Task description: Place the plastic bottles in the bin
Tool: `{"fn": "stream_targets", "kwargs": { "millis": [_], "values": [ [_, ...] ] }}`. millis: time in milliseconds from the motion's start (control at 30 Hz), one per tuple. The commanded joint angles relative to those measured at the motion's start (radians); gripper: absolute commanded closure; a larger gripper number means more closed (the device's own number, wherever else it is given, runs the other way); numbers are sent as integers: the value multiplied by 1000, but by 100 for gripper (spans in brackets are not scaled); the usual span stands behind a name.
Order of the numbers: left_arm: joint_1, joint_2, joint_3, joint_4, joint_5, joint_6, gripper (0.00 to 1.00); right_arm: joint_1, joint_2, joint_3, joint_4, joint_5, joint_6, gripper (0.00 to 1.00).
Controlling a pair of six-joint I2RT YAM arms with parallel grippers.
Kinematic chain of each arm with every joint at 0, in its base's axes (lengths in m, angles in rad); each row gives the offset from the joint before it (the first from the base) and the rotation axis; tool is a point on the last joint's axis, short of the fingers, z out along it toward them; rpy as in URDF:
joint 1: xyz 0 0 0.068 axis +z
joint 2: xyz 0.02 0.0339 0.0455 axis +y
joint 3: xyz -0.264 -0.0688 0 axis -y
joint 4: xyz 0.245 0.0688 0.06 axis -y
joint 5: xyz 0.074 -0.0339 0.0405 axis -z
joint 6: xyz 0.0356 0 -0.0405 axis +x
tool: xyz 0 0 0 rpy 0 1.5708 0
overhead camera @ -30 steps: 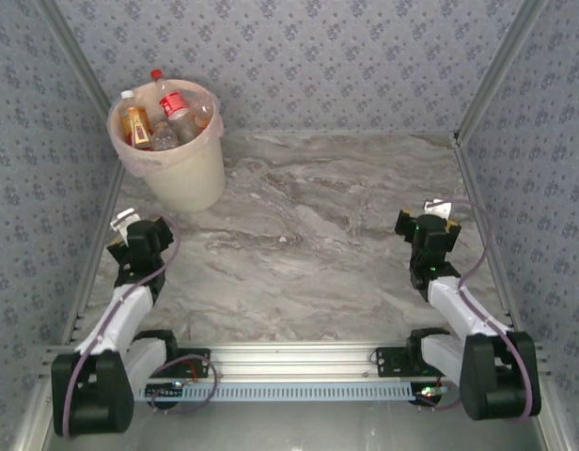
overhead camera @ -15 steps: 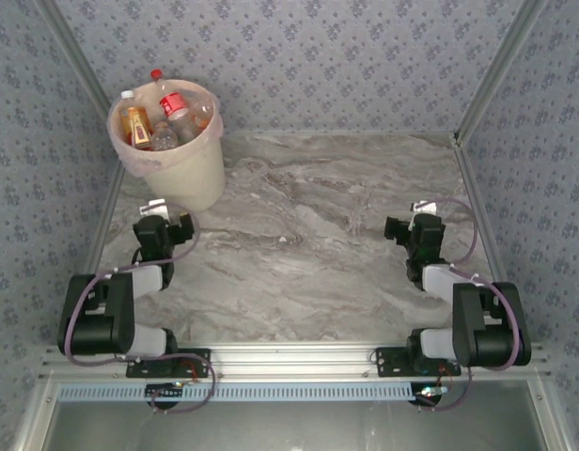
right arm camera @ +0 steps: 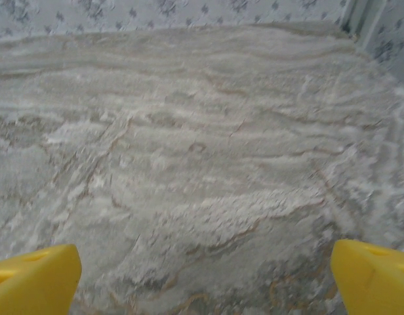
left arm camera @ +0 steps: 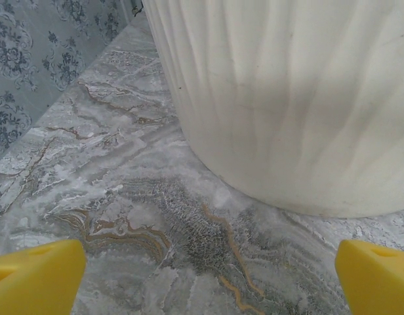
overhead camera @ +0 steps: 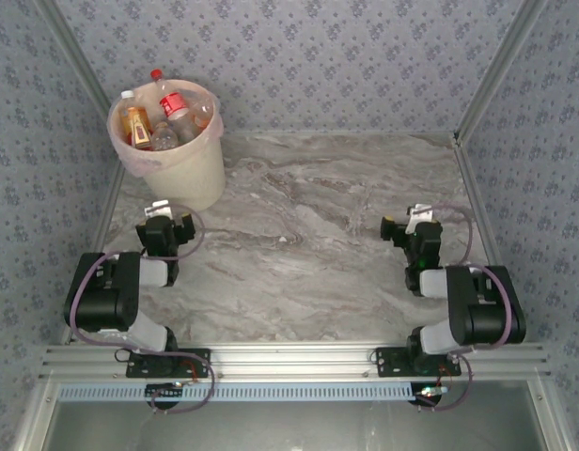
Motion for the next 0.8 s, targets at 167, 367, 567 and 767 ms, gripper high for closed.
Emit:
{"fn": "stream_targets", "kwargs": {
  "millis": [167,367,567,767],
  "values": [
    [-2,-12,15,39,-19,3,2,-20,69,129,-88,-25,-13,0],
    [-3,-12,15,39,-19,5,2,-25,71,108,-53,-7,-5,0],
    [-2,-12,16,39,-19,4,2,-26,72,118,-77,-52,-9,0],
    [-3,-12,15,39,-19,4,2,-33,69,118,-74,-55,-2,0]
  ]
}}
